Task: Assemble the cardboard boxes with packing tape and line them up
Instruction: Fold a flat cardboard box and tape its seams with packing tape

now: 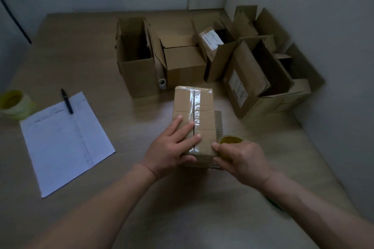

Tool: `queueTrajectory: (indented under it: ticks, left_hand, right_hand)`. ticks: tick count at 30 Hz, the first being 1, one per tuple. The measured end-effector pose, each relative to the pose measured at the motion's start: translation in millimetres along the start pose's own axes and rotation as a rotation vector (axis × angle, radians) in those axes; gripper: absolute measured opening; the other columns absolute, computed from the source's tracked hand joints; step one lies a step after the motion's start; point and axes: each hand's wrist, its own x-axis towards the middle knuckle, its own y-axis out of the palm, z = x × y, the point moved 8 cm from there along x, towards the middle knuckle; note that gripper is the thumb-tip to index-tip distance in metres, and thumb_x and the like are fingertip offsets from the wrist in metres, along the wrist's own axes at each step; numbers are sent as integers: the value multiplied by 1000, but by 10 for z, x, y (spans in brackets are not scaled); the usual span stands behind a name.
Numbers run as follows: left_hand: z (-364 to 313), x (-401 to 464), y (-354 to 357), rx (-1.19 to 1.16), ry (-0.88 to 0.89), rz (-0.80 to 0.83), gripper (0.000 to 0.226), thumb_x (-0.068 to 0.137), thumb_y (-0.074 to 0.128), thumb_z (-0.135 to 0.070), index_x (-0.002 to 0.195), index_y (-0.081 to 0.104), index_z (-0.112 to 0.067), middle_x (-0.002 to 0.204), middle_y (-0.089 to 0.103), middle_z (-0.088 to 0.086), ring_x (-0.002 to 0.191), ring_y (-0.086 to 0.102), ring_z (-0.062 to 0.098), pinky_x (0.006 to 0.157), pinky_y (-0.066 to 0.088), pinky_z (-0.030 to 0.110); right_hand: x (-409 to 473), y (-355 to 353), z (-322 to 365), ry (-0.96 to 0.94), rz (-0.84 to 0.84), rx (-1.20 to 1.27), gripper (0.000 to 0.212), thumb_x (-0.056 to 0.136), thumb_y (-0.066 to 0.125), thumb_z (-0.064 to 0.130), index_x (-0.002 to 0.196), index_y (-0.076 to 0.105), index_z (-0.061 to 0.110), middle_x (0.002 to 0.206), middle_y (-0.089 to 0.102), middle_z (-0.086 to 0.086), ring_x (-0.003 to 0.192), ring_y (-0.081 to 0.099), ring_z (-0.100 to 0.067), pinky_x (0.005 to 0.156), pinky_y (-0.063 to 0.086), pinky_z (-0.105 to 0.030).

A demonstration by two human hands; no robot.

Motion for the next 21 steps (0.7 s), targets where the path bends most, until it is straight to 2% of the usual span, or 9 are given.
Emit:
queueTrajectory:
  ticks: [3,6,9,11,13,17,19,21]
  left_hand:
    - [100,12,-5,-76,17,57,58,87,54,-55,136,53,-25,149,44,9,140,30,43,110,30,53]
    - [231,8,32,-216,-84,114,67,77,64,-53,138,50,-29,152,39,-3,144,23,32,112,30,53]
    - [270,7,53,-341,-218,94,77,77,55,-73,137,55,-24,149,39,-10,145,21,23,115,27,47]
    - [226,-9,40,-359,-284,49,79,79,47,-77,132,60,-21,147,42,-8,144,23,24,116,24,43]
    - [126,-76,16,-333,-332,23,76,81,48,-74,130,62,-17,146,45,-4,143,25,26,114,25,44]
    - [-215,-356,-236,-51,-318,-54,66,89,46,-67,120,68,-13,136,58,7,129,43,33,104,41,45]
    - [-314,-355,-326,94,-390,28,63,87,46,-69,110,70,-16,126,62,7,118,51,33,98,44,49]
    - [-348,-149,-366,168,-440,127,64,80,46,-75,102,64,-18,116,59,6,110,52,30,99,42,51]
  right_hand:
    - [6,-11,21,9,4,-2,31,85,58,44,100,74,22,76,72,5,59,66,-15,50,47,-24]
    - [29,-29,22,27,14,-2,30,83,59,46,98,73,23,74,70,6,57,65,-16,46,44,-24]
    - [41,-8,-5,65,41,-2,26,79,69,46,95,70,26,73,68,7,57,63,-16,45,39,-23]
    - [49,13,-26,94,63,17,28,73,82,41,93,68,27,71,67,6,56,62,-16,46,34,-20]
    - [56,22,-39,88,94,39,32,71,84,42,93,66,28,72,66,7,56,62,-16,48,33,-19]
    - [79,67,87,-18,233,149,27,80,66,51,98,61,32,77,69,9,62,64,-13,54,40,-22]
    - [94,97,153,-58,281,175,27,81,66,51,100,56,34,77,69,10,64,65,-12,57,41,-22]
    - [115,146,190,-70,316,191,29,83,64,54,101,51,36,78,67,10,66,64,-12,58,43,-24]
